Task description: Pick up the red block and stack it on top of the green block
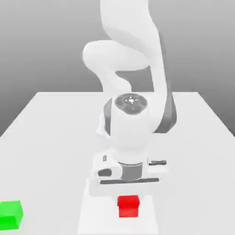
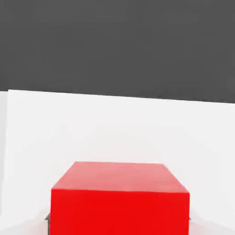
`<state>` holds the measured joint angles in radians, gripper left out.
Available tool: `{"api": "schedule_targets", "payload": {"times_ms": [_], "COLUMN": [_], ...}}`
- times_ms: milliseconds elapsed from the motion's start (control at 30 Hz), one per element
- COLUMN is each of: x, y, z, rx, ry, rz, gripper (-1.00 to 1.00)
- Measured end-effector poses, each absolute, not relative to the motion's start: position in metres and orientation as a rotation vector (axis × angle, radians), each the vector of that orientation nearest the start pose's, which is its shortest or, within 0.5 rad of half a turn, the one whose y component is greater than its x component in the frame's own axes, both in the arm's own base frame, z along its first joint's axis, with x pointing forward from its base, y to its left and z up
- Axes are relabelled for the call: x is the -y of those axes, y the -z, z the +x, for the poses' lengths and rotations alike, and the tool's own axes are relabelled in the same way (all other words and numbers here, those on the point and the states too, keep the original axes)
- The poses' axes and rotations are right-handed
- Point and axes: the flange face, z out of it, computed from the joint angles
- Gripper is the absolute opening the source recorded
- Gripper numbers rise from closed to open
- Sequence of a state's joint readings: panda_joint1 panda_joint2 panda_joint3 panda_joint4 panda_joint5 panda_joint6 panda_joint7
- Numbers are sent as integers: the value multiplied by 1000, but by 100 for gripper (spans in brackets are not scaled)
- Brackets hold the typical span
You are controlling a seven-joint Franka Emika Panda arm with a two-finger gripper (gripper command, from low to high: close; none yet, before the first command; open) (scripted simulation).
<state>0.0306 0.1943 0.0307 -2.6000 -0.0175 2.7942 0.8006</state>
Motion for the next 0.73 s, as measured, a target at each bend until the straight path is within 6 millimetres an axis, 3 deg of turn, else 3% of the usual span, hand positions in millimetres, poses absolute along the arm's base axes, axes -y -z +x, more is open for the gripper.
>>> {"api": "schedule_targets", "payload": {"times_ms": [67,133,300,433,500,567,600,733], "x": [-17,19,136,235,272,281,282,282], "y": [-205,-214,-229,-241,-231,-204,-191,-191], "z": [441,454,473,464,457,455,454,454], "rx": [-1179,-1388,-1959,-2348,-2471,-2500,-2506,-2506], "ry": [0,-1,-3,-2,-1,0,1,1], "rz": [-2912,-2817,-2453,-2083,-1936,-1899,-1893,-1893], "gripper": [-100,-100,-100,-100,-100,-100,100,100]}}
